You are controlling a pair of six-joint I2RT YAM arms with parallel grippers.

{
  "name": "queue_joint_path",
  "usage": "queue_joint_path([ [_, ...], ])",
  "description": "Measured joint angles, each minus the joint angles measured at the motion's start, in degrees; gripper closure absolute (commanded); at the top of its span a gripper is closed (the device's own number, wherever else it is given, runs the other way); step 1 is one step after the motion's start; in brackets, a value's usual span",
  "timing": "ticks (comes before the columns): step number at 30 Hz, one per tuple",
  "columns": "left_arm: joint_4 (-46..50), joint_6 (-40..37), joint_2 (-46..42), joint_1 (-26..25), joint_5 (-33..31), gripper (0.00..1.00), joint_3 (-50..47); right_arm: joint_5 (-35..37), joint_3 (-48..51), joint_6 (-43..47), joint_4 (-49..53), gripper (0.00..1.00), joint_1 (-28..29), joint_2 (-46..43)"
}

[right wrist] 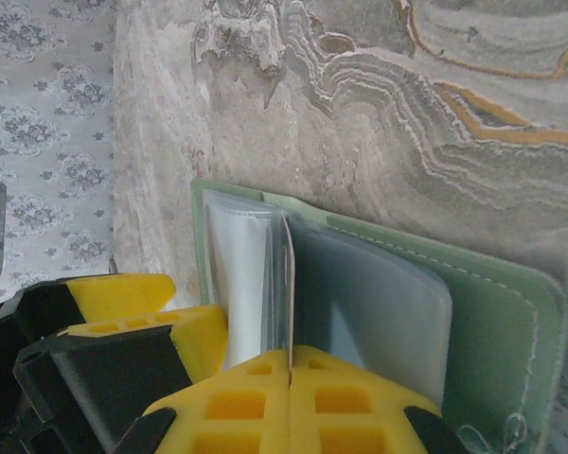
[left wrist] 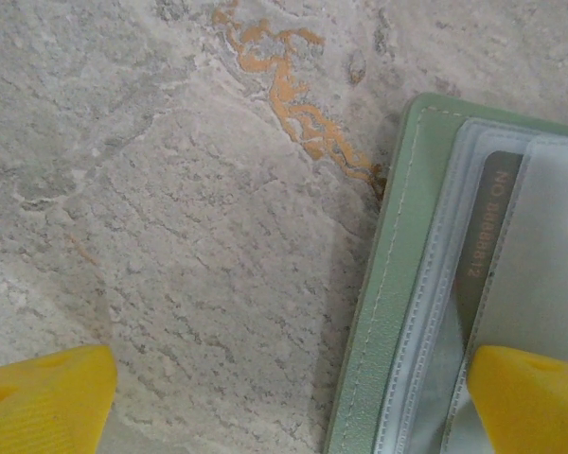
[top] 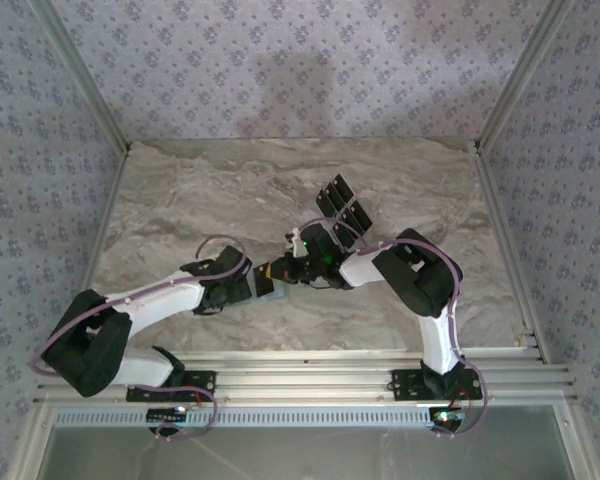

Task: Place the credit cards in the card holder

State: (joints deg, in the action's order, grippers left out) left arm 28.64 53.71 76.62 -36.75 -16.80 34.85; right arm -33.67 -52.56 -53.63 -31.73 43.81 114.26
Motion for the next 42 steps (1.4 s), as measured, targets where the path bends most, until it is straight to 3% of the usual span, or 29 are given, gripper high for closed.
queue_joint_path([
  [42, 1.62, 3.87, -1.86, -0.11, -1.62, 0.04, -1.60, -1.31, -0.22, 0.00, 0.24, 1.00, -0.63, -1.11],
])
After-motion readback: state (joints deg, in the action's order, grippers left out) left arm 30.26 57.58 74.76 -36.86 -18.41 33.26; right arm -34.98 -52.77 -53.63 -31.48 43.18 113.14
